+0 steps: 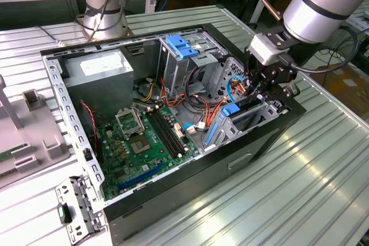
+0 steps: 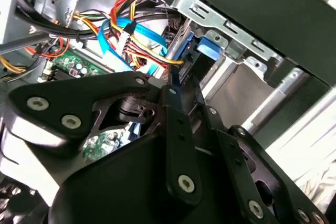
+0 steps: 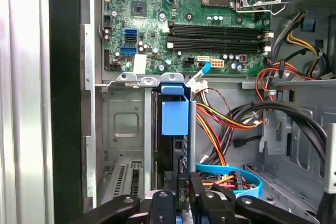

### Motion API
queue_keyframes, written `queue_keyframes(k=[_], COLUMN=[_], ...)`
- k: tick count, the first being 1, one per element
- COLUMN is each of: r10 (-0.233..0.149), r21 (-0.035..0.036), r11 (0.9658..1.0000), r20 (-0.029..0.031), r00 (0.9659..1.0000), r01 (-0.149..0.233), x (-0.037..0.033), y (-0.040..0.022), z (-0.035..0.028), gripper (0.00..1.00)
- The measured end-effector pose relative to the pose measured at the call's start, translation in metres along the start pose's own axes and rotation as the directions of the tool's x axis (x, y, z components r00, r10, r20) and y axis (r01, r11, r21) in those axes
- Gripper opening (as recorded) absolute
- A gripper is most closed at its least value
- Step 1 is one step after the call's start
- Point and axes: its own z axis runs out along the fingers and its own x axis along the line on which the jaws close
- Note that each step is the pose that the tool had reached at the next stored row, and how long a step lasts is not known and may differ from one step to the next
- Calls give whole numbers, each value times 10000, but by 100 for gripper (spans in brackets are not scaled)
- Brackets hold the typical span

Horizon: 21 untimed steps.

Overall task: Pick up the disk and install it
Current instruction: 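Insert the first disk wire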

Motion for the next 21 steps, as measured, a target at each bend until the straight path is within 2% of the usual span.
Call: queue_keyframes(k=[1,3,4,6,8,12,19,21], r10=[0,14,20,32,43,62,78,78], r21=[0,-39,-64,-139,-223,-359,-476,-484], r11=[10000,10000,10000,9999,9997,9993,9988,9988], r20=[14,224,262,305,323,325,322,324], r00=[10000,9997,9997,9995,9995,9995,9994,9994], r01=[0,-13,-18,-28,-35,-50,-63,-62], x=[-1,-3,-2,-1,0,4,8,7], y=[-1,-11,-19,-55,-93,-120,-150,-164], z=[-18,-12,-8,1,12,50,88,83], gripper=[25,24,24,11,11,11,11,11])
